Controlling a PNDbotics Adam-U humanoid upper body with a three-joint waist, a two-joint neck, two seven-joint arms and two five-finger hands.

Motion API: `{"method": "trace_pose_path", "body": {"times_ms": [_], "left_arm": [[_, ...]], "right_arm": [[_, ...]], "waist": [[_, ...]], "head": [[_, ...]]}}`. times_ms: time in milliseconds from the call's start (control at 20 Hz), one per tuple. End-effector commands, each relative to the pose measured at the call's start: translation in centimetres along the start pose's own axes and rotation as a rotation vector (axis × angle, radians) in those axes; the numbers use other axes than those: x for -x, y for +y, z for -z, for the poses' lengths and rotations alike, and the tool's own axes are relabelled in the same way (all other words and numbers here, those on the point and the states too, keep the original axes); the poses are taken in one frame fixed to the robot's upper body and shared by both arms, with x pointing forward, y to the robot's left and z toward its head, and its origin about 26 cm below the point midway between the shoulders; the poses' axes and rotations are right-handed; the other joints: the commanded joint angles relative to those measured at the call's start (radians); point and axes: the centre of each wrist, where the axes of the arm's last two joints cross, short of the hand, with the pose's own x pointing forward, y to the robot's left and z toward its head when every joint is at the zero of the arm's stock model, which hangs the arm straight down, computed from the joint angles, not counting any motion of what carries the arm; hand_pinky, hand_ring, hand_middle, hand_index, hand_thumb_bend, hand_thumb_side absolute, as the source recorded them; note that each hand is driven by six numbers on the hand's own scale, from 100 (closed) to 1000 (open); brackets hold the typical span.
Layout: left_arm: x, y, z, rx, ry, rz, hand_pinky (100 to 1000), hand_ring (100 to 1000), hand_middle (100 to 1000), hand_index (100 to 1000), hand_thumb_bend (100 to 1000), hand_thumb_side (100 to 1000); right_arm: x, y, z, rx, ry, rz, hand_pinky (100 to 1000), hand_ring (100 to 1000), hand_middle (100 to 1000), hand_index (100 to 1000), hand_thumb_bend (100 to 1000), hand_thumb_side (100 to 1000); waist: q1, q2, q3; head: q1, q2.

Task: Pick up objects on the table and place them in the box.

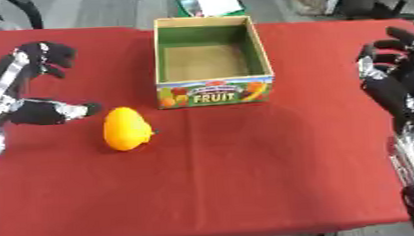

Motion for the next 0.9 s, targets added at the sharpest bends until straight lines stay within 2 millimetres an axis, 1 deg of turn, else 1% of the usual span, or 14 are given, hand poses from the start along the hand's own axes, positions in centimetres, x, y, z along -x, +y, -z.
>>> {"method": "trace_pose_path", "body": {"times_ms": [50, 250, 500, 750, 900], "left_arm": [[-0.3, -0.2, 0.7, 0.053, -0.006, 0.055, 657, 708, 671, 749, 748, 100], [0.2, -1.6, 1.3, 0.123, 0.020, 0.077, 652, 698, 657, 739, 723, 100], [1.0, -3.1, 1.4, 0.207, 0.047, 0.092, 646, 686, 645, 731, 709, 100], [1.6, -4.0, 1.2, 0.254, 0.072, 0.111, 640, 676, 633, 722, 693, 100], [2.0, -4.0, 1.1, 0.267, 0.089, 0.148, 628, 649, 608, 705, 652, 100]], "right_arm": [[-0.7, -0.1, 0.5, -0.006, -0.025, 0.006, 631, 619, 640, 809, 178, 115], [-0.7, 0.0, 0.5, -0.007, -0.025, 0.008, 631, 619, 640, 809, 179, 115], [-0.7, 0.0, 0.5, -0.008, -0.025, 0.009, 631, 619, 639, 809, 180, 115], [-0.7, 0.1, 0.5, -0.011, -0.026, 0.010, 631, 619, 639, 809, 181, 115], [-0.7, 0.0, 0.5, -0.011, -0.026, 0.009, 631, 619, 639, 809, 181, 116]], "waist": [[0.003, -0.015, -0.004], [0.004, -0.015, -0.007], [0.003, -0.014, -0.008], [0.002, -0.014, -0.008], [0.001, -0.015, -0.008]], "head": [[0.006, 0.006], [0.007, 0.007], [0.007, 0.007], [0.007, 0.005], [0.007, 0.004]]}}
